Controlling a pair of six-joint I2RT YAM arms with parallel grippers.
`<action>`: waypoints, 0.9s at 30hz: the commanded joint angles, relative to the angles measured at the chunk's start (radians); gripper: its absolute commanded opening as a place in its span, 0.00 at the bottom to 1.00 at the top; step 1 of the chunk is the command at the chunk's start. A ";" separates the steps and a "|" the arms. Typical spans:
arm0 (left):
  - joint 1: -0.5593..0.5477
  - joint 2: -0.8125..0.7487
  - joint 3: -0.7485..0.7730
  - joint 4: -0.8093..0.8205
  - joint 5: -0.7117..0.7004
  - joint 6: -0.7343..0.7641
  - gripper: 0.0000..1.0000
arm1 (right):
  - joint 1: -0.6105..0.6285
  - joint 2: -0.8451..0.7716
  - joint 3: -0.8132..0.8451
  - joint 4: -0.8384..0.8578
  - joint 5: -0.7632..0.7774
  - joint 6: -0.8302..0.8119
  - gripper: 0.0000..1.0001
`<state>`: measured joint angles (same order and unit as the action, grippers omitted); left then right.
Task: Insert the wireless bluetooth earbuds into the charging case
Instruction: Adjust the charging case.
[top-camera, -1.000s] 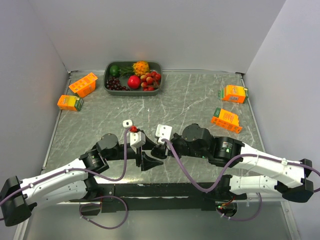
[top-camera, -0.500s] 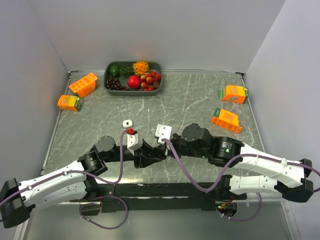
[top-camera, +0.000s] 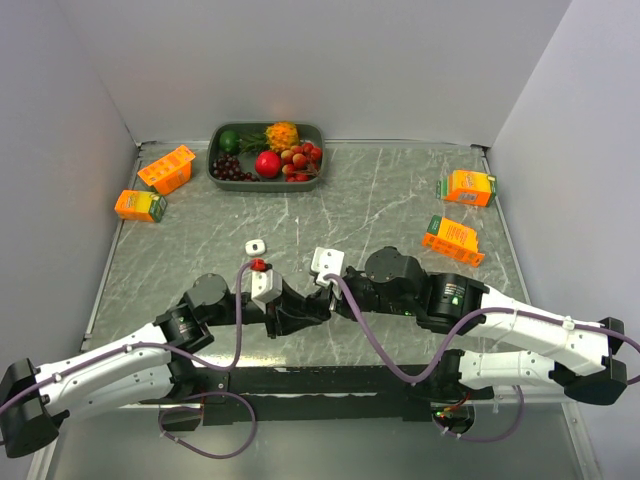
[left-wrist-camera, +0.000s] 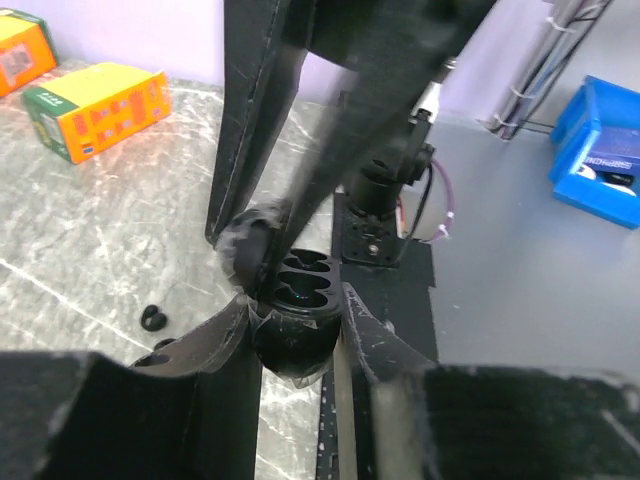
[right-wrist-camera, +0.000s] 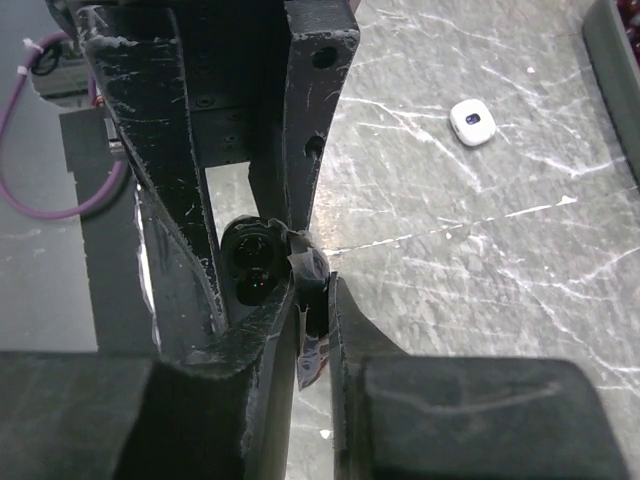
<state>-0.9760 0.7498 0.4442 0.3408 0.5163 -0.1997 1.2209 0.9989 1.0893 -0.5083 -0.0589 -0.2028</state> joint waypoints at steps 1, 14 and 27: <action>0.007 -0.017 -0.016 0.063 -0.041 0.011 0.01 | 0.008 -0.013 0.050 0.051 0.008 0.052 0.50; 0.007 -0.118 -0.051 0.056 -0.165 -0.047 0.01 | -0.090 -0.163 0.043 0.142 0.201 0.250 0.99; 0.005 -0.182 -0.085 0.052 -0.208 -0.095 0.01 | -0.181 -0.172 -0.029 0.174 -0.143 0.359 0.00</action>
<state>-0.9722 0.5842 0.3515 0.3538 0.3378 -0.2737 1.0260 0.8207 1.0721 -0.3977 -0.0933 0.1219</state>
